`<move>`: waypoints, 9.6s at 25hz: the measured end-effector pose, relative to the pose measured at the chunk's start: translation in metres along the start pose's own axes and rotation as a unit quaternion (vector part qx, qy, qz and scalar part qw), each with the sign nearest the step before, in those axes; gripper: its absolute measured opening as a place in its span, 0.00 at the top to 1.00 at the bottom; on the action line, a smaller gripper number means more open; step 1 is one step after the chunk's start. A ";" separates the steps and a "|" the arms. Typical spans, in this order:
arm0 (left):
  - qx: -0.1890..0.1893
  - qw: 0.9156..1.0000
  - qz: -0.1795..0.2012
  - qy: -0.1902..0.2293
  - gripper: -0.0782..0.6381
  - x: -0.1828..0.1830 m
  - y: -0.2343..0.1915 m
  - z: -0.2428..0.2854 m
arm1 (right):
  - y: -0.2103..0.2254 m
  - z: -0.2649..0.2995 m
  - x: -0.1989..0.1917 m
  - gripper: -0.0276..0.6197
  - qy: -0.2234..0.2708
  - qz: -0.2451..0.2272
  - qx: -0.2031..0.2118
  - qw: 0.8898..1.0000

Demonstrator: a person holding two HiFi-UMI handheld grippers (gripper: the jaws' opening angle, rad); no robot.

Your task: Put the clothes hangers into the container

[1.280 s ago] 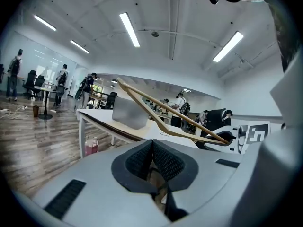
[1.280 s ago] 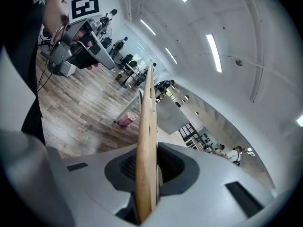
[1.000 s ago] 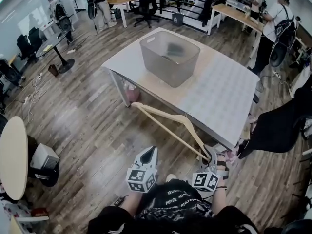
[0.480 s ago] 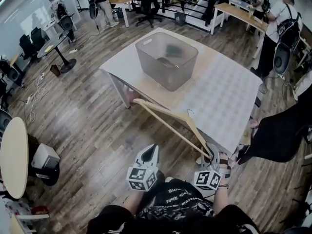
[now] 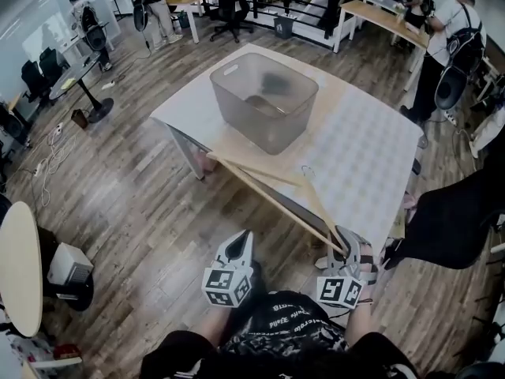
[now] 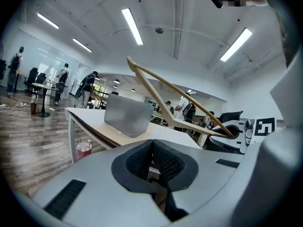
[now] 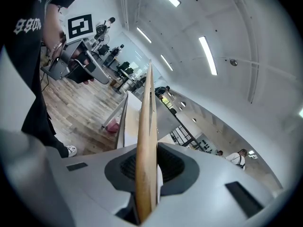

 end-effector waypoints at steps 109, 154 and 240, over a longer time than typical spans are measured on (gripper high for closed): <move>-0.001 0.998 -0.052 -0.047 0.86 0.072 -0.314 0.326 | 0.173 0.586 0.050 0.86 -0.240 -0.140 0.360 0.890; 0.005 0.997 -0.051 -0.053 0.86 0.068 -0.309 0.336 | 0.180 0.597 0.055 0.52 -0.182 -0.070 0.334 0.922; -0.168 0.985 0.011 -0.030 0.86 0.067 -0.224 0.378 | 0.060 0.437 -0.013 0.95 0.009 0.394 -0.002 0.919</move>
Point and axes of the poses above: the fingertips, and each gripper's own axes: z forward along the fingers, y to its right, x out of its top, the point moved 7 cm from there along -z, backward along the fingers, and after that the axes turned 12 degrees about y, right-handed, at the moved point
